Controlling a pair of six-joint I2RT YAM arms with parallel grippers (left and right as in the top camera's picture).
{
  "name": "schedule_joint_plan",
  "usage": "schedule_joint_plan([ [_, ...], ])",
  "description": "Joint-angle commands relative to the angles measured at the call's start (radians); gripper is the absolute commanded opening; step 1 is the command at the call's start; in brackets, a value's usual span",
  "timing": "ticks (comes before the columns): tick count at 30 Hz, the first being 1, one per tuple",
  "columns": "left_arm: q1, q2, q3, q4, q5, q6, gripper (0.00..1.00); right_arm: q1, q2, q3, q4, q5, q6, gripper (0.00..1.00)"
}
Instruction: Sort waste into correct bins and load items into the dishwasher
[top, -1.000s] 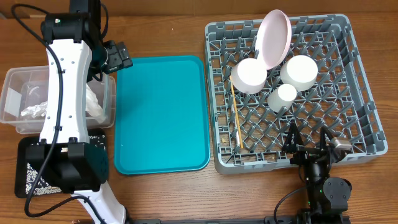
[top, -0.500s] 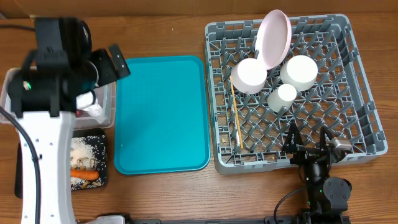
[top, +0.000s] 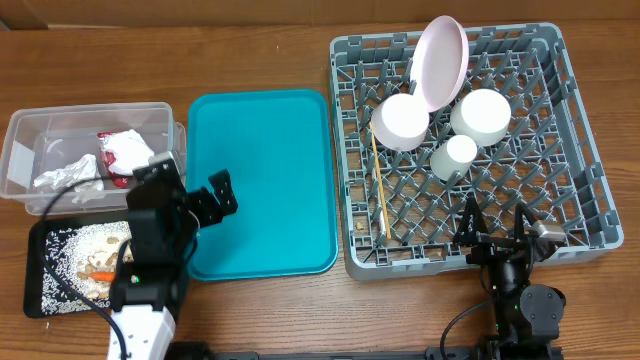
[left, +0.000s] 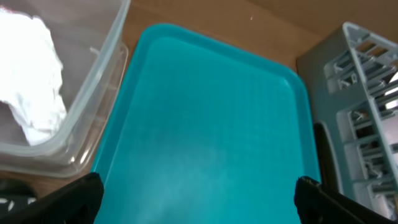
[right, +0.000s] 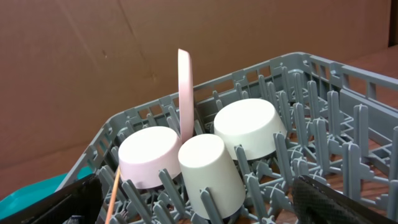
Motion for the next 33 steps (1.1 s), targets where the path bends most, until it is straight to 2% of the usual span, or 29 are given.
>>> schedule_joint_plan([
  [1,-0.006,-0.107,-0.238,0.241,0.03,0.014,1.0,-0.006,-0.008,-0.011,0.007,-0.006,-0.007,1.0],
  [6,-0.006,-0.213,-0.444,0.428,0.029,0.007,1.0,-0.006,-0.008,-0.011,0.007,-0.006,-0.007,1.0],
  [11,-0.006,-0.317,-0.572,0.468,0.029,0.008,1.0,-0.006,-0.008,-0.011,0.007,-0.006,-0.007,1.0],
  [15,-0.005,-0.403,-0.589,0.4,-0.018,0.032,1.0,-0.006,-0.008,-0.011,0.007,-0.006,-0.007,1.0],
  [20,-0.006,-0.57,-0.589,0.294,-0.11,0.133,1.0,-0.006,-0.008,-0.011,0.007,-0.006,-0.007,1.0],
  [23,-0.006,-0.646,-0.589,0.231,-0.113,0.197,1.0,-0.006,-0.008,-0.011,0.007,-0.006,-0.007,1.0],
  [26,-0.006,-0.705,-0.589,0.228,-0.109,0.303,1.0,-0.006,-0.008,-0.011,0.007,-0.006,-0.007,1.0],
  [33,-0.006,-0.813,-0.589,0.227,-0.109,0.455,1.0,-0.006,-0.008,-0.011,0.007,-0.006,-0.007,1.0],
])
